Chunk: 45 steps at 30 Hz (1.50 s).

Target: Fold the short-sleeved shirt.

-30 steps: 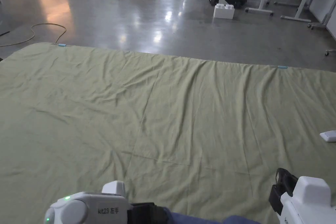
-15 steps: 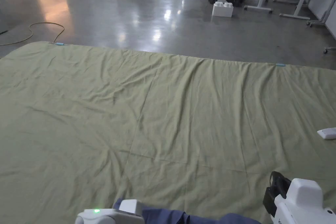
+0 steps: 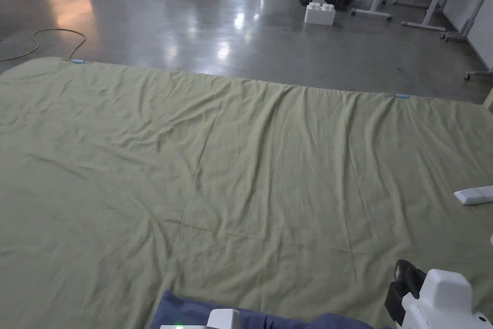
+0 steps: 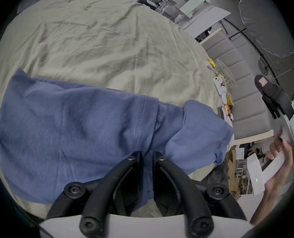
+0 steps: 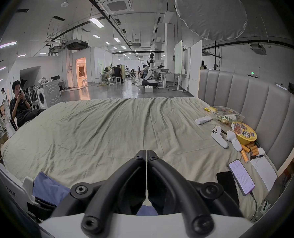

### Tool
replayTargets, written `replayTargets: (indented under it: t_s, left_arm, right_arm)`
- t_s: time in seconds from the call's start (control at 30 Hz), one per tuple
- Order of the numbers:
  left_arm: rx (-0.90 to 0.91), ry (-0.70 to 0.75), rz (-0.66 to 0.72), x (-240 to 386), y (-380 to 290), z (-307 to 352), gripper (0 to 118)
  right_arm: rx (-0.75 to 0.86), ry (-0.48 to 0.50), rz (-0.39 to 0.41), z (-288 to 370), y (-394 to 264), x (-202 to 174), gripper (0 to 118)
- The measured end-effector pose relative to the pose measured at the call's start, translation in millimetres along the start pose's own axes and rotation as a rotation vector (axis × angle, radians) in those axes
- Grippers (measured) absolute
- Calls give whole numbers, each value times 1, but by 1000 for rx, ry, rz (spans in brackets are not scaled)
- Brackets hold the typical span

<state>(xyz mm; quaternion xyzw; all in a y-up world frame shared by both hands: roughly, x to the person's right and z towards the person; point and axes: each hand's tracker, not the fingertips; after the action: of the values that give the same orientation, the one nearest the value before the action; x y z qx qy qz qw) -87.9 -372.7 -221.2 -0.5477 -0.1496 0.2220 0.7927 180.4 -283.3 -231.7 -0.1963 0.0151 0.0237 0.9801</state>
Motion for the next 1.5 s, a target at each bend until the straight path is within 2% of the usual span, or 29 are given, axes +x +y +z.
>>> replayTargets:
  t_s: [0.33,0.53,0.57,0.67,0.7,0.8,1.0,1.13,1.17,1.2,1.3,1.33,1.37,1.4,1.43,1.47,1.5]
  left_arm:
    - [79,-74,74,-12,9,14,14]
    - [160,-140,20,-23,20,71,17]
    - [173,-148,3,-31,23,84,22]
    - [222,-104,-19,-62,27,112,74]
    - [236,-68,-32,-76,28,118,86]
    - [244,10,-14,-122,28,128,88]
    - [132,-151,173,-204,25,110,88]
    - [186,-295,214,-219,20,100,88]
    - [177,-321,240,-221,22,97,88]
    - [151,-356,259,-222,25,93,88]
    - [106,-439,266,-215,25,82,83]
    - [116,-409,253,-213,26,79,79]
    - [117,-402,243,-204,25,79,67]
    - [109,-387,234,-200,26,76,42]
    - [88,-324,215,-196,25,71,23]
    - [75,-292,193,-190,24,65,20]
    - [84,-295,177,-191,22,63,20]
  right_arm:
    - [-8,-2,-14,2,0,1,2]
    - [17,17,0,6,6,-4,2]
    - [20,19,2,7,8,-4,2]
    - [33,26,-2,8,12,-4,2]
    - [35,27,-1,8,14,-5,2]
    - [41,33,-1,8,16,-5,2]
    - [26,42,-48,5,17,-4,2]
    - [20,43,-67,5,16,-4,2]
    - [18,43,-71,5,16,-5,2]
    - [22,117,-113,2,15,-8,2]
    - [12,101,-114,2,13,-2,2]
    - [2,131,-127,1,13,-5,2]
    - [2,125,-130,0,12,-4,2]
    - [1,124,-132,0,12,-1,2]
    - [0,124,-132,0,11,3,2]
    - [2,69,-113,0,10,1,2]
    - [0,81,-116,0,9,2,2]
